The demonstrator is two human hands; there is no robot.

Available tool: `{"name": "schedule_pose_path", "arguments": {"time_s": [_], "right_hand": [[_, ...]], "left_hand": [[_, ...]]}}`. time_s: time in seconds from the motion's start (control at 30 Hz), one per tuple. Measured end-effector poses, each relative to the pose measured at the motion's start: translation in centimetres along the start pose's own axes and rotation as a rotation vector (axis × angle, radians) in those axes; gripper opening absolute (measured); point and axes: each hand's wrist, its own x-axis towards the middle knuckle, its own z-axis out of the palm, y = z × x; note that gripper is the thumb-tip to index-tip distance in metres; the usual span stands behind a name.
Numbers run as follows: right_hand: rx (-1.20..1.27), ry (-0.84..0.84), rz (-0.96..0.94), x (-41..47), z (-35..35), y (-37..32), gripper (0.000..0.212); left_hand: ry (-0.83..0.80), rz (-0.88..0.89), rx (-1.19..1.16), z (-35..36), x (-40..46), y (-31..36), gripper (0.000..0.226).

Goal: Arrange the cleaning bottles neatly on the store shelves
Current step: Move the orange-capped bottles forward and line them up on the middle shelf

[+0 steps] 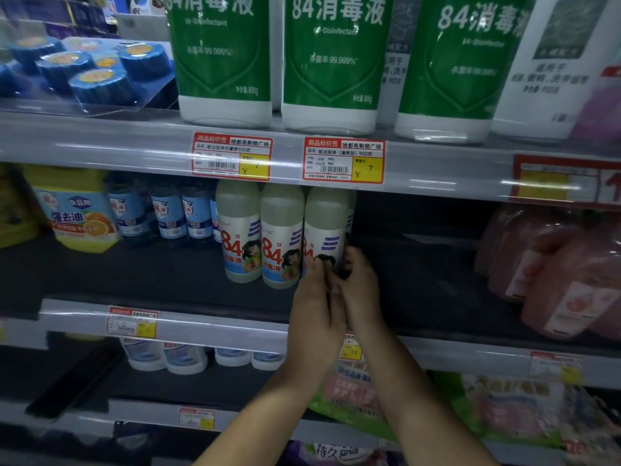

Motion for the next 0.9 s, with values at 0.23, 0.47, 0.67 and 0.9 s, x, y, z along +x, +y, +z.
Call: {"name": "schedule_pose_path", "arguments": {"time_s": [0.23,0.47,0.67,0.9], "right_hand": [[0.033,-0.007,0.004,-0.2,0.0,-0.1,0.046],[0.043,-0.005,0.004,-0.1,-0.2,0.3,0.038],[-0.007,-0.023,-0.023,-0.4,-0.4,0.2,0.04],[-0.106,0.023,-0.075,-0.7,-0.2,-0.4,0.055]], "left_hand": [[0.02,0.024,0.012,-0.3,-0.2,-0.3,0.058],[-0.008,0.009,0.017,0.0,0.1,-0.5,0.06],[0.003,0.047,0.054,-0.3,-0.3,-0.3,0.057],[-0.012,0.107,0.164,-2.2,0.4,-0.6,0.053]]}}
